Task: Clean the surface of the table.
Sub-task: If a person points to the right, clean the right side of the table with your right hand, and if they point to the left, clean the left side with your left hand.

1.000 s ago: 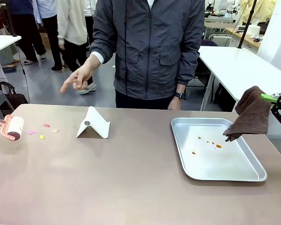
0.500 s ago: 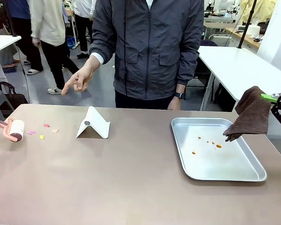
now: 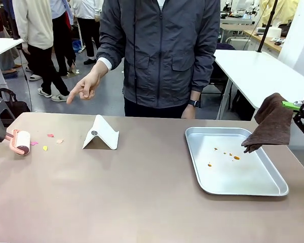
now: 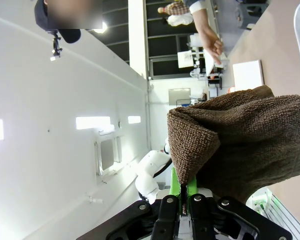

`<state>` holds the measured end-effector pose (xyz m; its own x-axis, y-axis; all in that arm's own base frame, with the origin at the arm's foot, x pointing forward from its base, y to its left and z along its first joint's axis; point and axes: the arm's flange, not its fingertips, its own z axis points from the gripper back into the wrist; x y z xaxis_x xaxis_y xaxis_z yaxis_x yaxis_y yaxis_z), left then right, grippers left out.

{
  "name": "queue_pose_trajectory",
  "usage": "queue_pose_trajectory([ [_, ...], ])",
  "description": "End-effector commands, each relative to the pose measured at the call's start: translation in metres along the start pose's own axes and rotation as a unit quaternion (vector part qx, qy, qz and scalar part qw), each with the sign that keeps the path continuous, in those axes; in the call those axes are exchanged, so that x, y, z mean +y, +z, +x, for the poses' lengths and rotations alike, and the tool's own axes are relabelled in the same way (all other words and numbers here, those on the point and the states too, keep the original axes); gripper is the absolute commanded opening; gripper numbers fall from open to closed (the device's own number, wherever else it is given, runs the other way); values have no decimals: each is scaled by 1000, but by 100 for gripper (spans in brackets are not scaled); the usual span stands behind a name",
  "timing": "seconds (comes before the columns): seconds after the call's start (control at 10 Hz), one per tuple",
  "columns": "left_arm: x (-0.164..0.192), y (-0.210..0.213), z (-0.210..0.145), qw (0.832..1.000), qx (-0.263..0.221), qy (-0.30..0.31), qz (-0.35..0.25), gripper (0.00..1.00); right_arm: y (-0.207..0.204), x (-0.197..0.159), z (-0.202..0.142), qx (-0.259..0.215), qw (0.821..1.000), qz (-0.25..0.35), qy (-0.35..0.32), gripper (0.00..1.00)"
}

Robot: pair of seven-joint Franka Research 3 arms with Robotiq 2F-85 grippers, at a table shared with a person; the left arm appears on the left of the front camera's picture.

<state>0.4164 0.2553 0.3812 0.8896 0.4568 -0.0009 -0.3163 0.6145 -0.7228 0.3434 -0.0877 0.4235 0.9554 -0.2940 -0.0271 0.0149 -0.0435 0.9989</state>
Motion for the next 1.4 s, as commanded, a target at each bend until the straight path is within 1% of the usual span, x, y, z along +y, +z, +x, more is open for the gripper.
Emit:
queue_pose_trajectory([
  [0.0,-2,-12,0,1000,17,13,8,14,-1,4,-1,-1,1000,0,3,0],
  [0.9,-51,-102,2,993,107,-41,27,14,-1,4,-1,-1,1000,0,3,0],
  [1.1,-61,-116,0,990,124,-55,29,14,-1,4,-1,-1,1000,0,3,0],
  [1.3,-70,-118,-2,990,126,-67,20,14,-1,4,-1,-1,1000,0,3,0],
])
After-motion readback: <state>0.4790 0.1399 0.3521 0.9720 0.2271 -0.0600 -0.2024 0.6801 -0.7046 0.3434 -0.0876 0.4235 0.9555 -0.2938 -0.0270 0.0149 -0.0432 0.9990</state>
